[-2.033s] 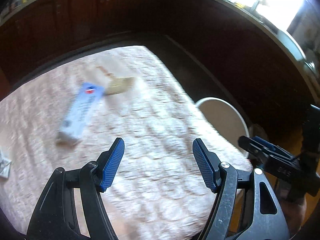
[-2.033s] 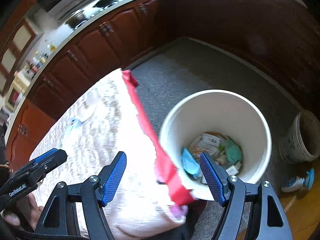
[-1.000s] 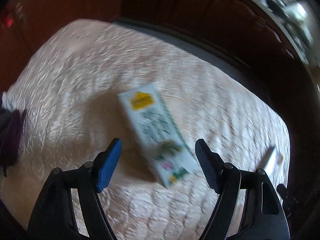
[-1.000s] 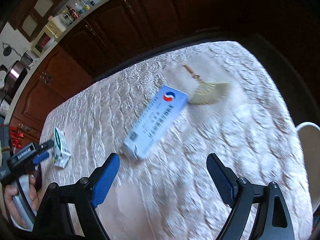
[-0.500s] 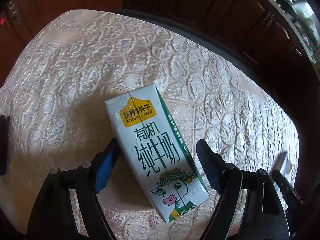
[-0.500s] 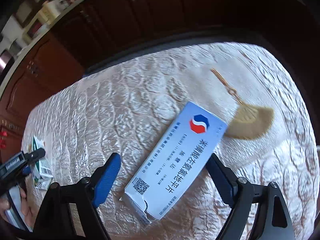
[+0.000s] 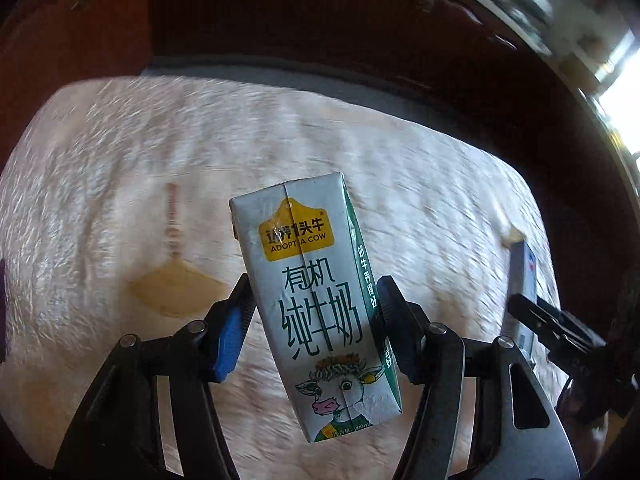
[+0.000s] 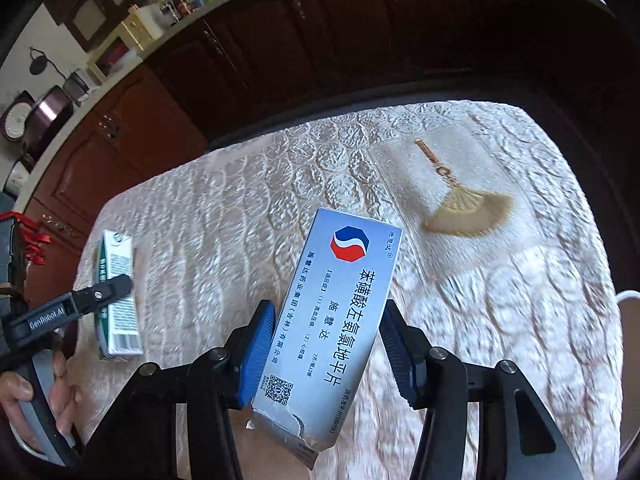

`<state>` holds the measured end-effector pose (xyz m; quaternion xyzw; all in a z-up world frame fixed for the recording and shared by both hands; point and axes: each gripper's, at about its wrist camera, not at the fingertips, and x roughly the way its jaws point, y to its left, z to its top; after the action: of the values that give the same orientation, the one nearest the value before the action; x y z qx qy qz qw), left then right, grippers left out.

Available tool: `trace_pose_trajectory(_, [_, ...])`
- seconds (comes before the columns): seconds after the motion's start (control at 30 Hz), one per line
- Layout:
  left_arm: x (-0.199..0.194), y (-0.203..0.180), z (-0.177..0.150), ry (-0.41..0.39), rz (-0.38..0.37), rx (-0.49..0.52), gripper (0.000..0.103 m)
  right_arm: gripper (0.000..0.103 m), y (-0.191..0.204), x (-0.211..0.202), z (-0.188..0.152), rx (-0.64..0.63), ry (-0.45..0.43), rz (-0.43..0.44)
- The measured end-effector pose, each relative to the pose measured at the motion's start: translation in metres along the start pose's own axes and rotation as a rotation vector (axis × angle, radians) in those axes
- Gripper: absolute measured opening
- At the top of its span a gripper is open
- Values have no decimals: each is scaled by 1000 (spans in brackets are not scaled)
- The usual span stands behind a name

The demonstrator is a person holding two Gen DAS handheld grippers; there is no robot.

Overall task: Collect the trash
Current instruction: 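Carry the milk carton and white medicine box over the bucket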

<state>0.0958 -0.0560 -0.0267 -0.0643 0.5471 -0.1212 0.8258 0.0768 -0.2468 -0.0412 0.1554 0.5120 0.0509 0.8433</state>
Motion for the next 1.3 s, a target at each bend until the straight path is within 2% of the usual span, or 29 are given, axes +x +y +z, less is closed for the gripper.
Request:
trace_pose_trajectory(0.33, [-4,-91,-25,3,-58,172,59,52,-18,-65,-33,42,-79,-15])
trace_pose_trajectory(0.8, [-12,-213,-57,20,-171,393,58,51,-117,-173,-87,193,-193,-125])
trace_pose_trajectory(1.1, [-5,-291,-72,53,-260,491,58,51,-187,-212,-119,329,-220,-205])
trace_pose_trajectory(1.3, [6,-338,-78,83,-311,515,58,51,-236,-218,-138,422,-206,-255])
